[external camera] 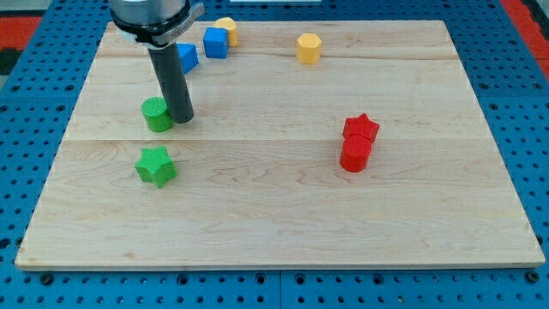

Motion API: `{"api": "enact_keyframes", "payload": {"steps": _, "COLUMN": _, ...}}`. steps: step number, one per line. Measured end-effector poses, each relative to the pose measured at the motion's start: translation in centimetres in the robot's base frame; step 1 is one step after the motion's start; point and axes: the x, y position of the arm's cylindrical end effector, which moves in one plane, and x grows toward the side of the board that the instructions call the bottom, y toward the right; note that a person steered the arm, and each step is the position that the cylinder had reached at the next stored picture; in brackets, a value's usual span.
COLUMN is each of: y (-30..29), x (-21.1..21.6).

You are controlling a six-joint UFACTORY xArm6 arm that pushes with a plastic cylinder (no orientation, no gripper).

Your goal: Push the red circle to the bottom center of the board

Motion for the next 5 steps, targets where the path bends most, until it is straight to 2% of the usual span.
{"api": "enact_keyframes", "payload": {"steps": 1, "y": 4.7, "x": -0.3}}
{"api": "enact_keyframes", "payload": {"steps": 4, "y": 27.3, "x": -0.9}}
{"api": "enact_keyframes", "payload": {"steps": 5, "y": 30.4, "x": 0.7}}
